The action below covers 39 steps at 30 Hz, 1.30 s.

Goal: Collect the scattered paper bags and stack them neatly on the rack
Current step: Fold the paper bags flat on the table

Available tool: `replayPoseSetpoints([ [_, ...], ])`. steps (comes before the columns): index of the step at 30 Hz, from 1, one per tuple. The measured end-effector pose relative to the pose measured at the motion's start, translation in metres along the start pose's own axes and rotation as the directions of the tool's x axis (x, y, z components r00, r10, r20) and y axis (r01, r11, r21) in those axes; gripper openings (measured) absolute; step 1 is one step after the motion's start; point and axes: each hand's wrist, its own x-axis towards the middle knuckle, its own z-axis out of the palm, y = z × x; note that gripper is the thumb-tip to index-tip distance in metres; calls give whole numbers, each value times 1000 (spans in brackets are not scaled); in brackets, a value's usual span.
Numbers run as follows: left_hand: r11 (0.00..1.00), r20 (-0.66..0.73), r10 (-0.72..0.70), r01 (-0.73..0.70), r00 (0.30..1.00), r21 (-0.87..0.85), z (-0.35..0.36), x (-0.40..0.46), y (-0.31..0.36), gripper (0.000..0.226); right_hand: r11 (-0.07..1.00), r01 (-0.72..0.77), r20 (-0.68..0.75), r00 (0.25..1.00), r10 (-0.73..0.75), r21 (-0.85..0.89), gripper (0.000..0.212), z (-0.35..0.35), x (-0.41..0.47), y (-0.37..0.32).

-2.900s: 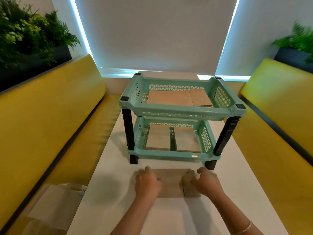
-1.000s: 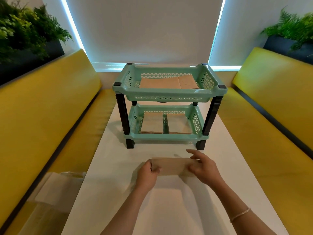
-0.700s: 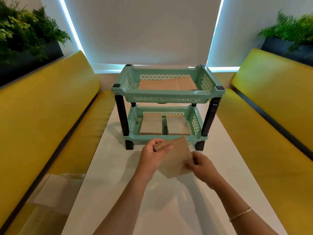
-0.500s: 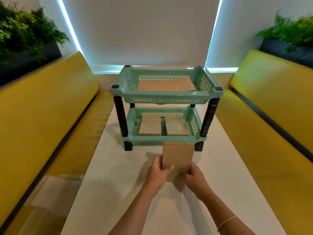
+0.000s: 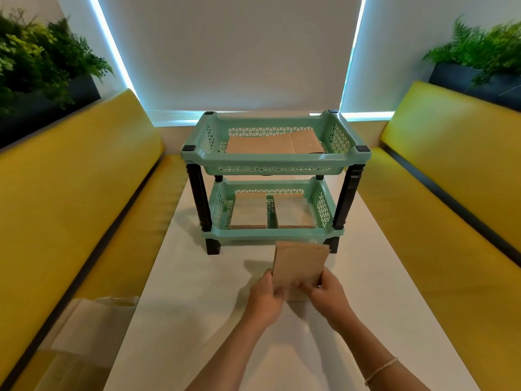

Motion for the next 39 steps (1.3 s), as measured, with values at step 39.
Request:
replayPoseSetpoints([
  [39,995,-248,-69,84,966,52,-36,100,78,32,988,-45,-283,959,2,-146,27,-11,105,-110],
])
